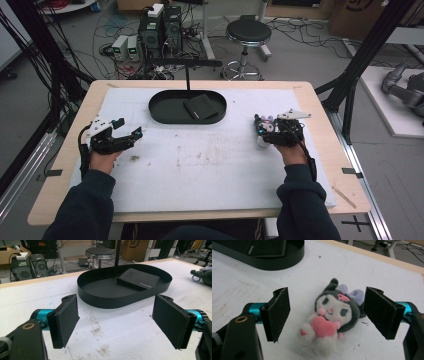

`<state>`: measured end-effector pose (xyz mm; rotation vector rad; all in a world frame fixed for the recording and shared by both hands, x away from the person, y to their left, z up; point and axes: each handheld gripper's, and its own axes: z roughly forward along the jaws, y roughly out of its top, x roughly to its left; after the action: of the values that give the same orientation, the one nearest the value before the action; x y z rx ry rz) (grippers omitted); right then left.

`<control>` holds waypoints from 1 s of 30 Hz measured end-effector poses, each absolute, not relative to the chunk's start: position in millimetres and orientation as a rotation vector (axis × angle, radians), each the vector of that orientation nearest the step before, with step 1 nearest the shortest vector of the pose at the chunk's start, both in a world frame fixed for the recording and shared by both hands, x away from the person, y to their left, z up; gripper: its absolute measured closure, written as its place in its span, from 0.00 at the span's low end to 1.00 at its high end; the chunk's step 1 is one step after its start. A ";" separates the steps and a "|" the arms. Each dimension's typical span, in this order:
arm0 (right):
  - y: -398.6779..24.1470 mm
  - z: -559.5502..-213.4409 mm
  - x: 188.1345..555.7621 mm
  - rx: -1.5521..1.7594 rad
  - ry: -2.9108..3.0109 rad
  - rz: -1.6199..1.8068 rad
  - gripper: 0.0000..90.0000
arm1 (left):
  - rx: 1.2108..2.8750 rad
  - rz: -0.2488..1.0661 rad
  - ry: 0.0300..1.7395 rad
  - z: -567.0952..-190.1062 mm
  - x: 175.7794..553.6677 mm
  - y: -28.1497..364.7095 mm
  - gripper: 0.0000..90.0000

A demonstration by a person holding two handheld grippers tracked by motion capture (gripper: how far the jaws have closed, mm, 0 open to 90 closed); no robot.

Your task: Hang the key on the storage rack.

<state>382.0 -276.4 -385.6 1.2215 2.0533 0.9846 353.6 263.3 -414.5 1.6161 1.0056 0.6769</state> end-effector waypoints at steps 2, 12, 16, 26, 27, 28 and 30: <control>-278.2 -389.2 381.8 1.243 2.044 0.957 0.26 | 1.620 0.679 1.004 -414.3 353.4 263.0 0.23; -259.7 -415.2 396.5 1.367 2.075 0.825 0.23 | 1.638 0.689 1.004 -414.4 351.3 258.4 0.23; -252.6 -422.6 399.9 1.338 2.125 0.699 0.23 | 1.647 0.684 1.004 -415.5 352.2 257.3 0.23; -267.6 -422.0 404.9 1.271 2.195 0.679 0.54 | 1.641 0.680 1.007 -415.8 352.5 258.0 0.23; -271.1 -419.0 404.1 1.202 2.259 0.742 0.55 | 1.639 0.682 1.008 -415.6 352.4 258.1 0.23; -271.1 -419.0 404.1 1.202 2.259 0.742 0.55 | 1.638 0.682 1.009 -415.6 352.3 258.2 0.23; -273.3 -417.5 402.5 1.121 2.335 0.822 0.55 | 1.635 0.679 1.008 -415.6 352.4 258.6 0.23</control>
<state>402.5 -273.3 -417.5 1.1209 2.3353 0.8221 352.4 258.6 -415.6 1.6348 1.0078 0.6793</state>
